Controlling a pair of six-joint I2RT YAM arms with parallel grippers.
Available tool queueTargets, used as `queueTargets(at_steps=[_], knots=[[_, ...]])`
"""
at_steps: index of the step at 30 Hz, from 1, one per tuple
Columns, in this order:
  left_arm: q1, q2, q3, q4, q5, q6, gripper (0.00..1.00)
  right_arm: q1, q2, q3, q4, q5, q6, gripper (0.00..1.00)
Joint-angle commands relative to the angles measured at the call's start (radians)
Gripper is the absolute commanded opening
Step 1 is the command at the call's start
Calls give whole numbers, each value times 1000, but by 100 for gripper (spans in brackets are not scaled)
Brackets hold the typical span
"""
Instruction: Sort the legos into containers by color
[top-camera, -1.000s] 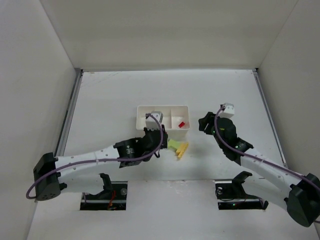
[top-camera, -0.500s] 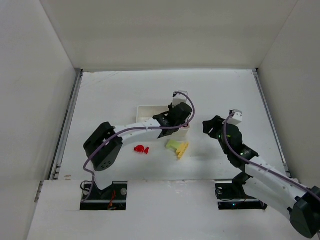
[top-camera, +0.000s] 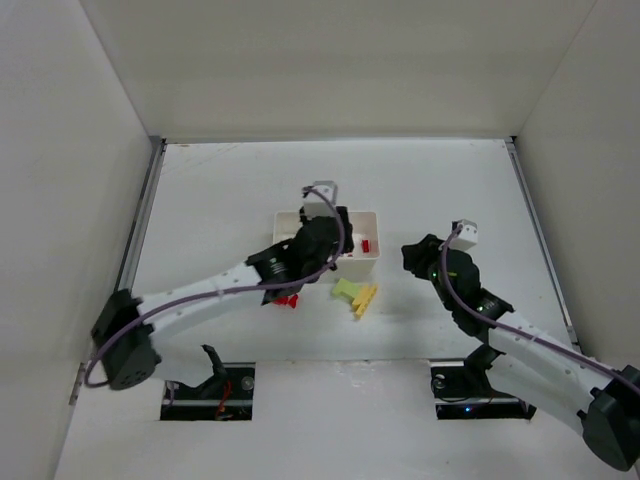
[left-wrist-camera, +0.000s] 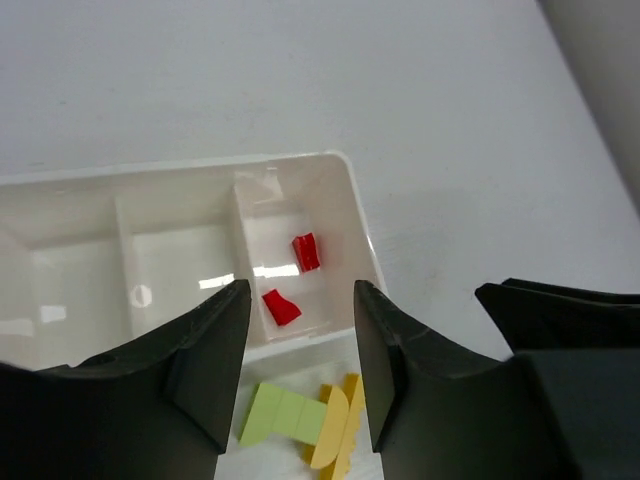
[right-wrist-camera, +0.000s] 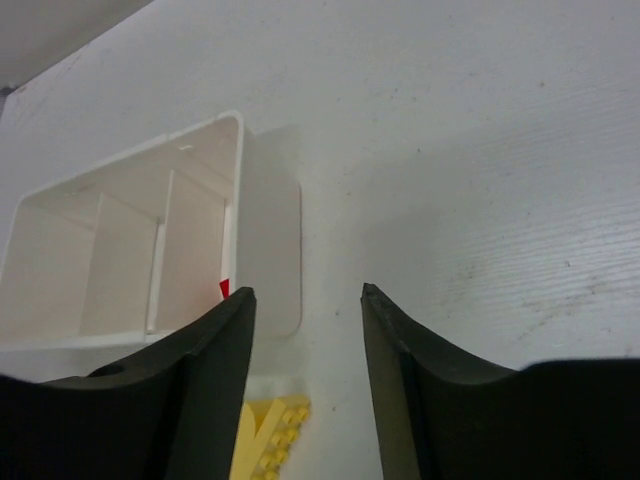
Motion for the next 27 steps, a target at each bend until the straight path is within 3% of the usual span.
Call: queueTargets(at_steps=[1,5,8,11,17,27], knots=[[2,-253,-183,-58,-153,-130,42,40,-10,20,59,19,-25,46],[-6,-482,-348,-390,-278,-377,39,120,-25,46,50,33,-61,33],[14,-548,-420,-624,-264,-572,39,192,-27,72,46,47,-101,32],[26,-526,-466,-718,-203,-672,42,247,4,104,42,54,-141,35],[25,-405,-486,-648,-123,-697,53,302,121,133,60,45,-154,42],[63,-322,-546,-420,-79,-686,56,437,268,181,120,-50,-135,46]])
